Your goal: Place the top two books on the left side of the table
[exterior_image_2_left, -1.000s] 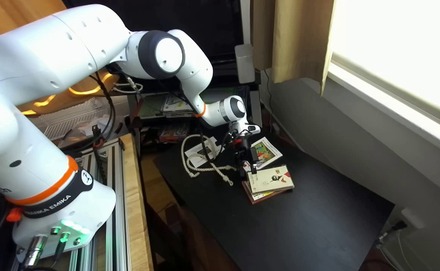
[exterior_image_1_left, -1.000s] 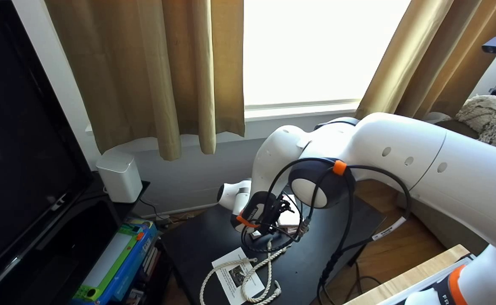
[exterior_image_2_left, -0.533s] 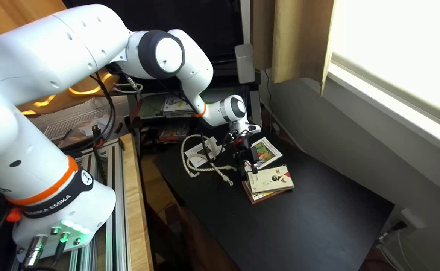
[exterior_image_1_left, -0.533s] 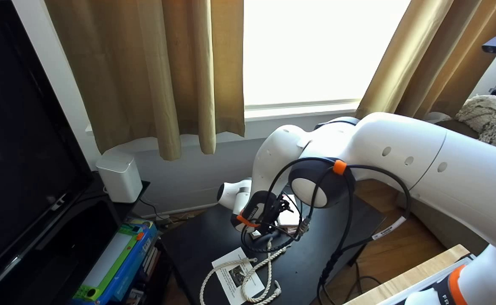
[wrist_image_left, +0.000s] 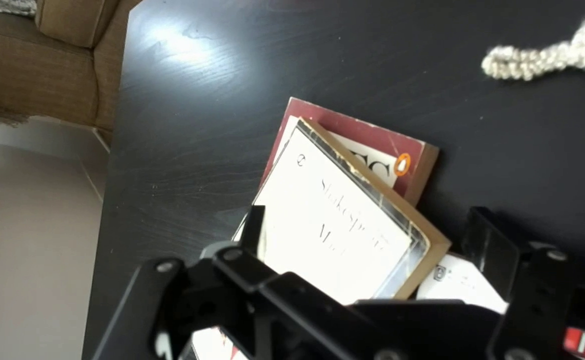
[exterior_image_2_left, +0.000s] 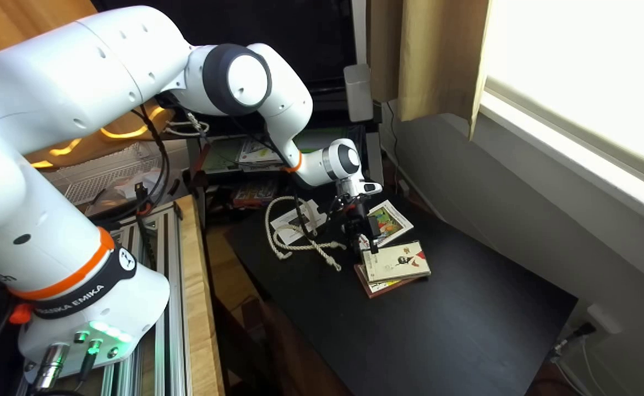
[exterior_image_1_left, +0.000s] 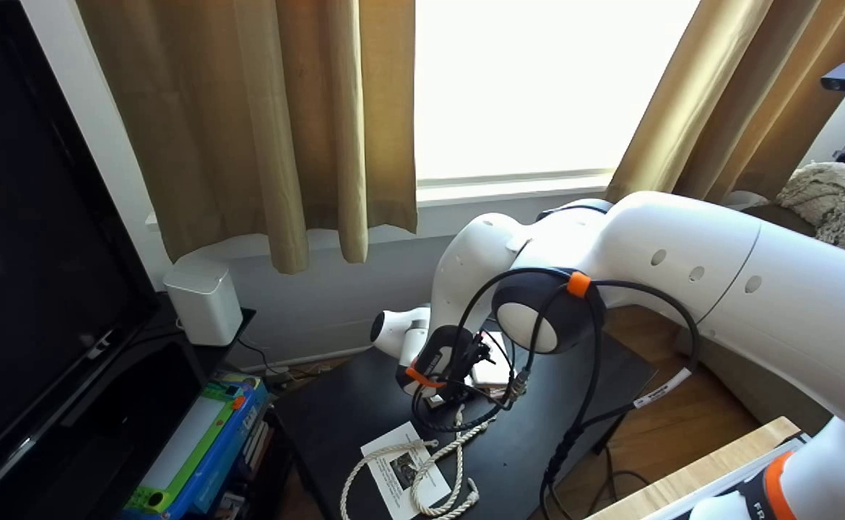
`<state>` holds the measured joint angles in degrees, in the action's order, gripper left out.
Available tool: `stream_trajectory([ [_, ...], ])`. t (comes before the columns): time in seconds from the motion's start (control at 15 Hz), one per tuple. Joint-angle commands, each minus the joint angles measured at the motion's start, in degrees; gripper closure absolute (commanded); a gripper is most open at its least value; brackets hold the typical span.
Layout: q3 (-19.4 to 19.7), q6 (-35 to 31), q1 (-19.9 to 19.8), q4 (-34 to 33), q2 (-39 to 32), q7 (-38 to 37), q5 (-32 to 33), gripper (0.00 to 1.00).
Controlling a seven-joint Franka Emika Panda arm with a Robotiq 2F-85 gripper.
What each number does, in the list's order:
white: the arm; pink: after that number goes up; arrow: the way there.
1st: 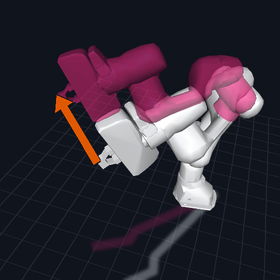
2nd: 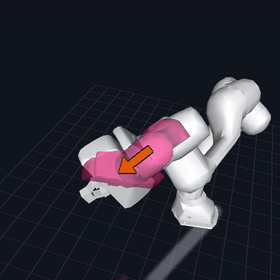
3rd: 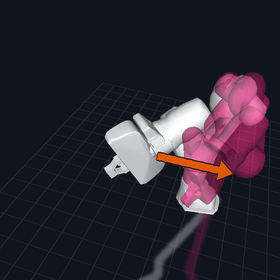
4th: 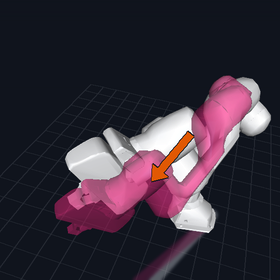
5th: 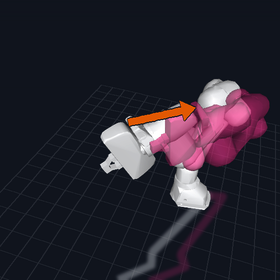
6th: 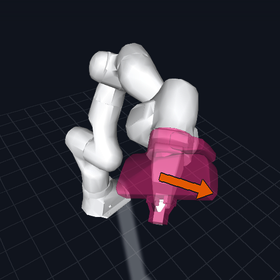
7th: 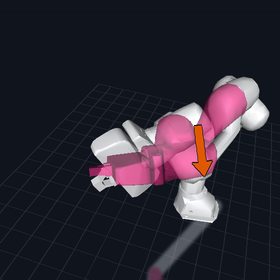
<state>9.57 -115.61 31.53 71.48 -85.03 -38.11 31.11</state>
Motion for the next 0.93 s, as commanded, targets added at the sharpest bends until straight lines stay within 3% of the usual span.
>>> stream_trajectory([
  [0.0,0.61,-1.65,0.02,2.0,0.0,-1.39,1.03,0.0],
  [0.73,1.9,-2.73,0.01,3.63,-0.01,-4.97,4.46,0.0],
  [0.8,1.93,-3.08,-0.1,3.82,-0.01,-5.32,4.67,0.25],
  [0.87,1.9,-3.36,-0.16,3.95,0.0,-5.41,4.99,0.26],
])
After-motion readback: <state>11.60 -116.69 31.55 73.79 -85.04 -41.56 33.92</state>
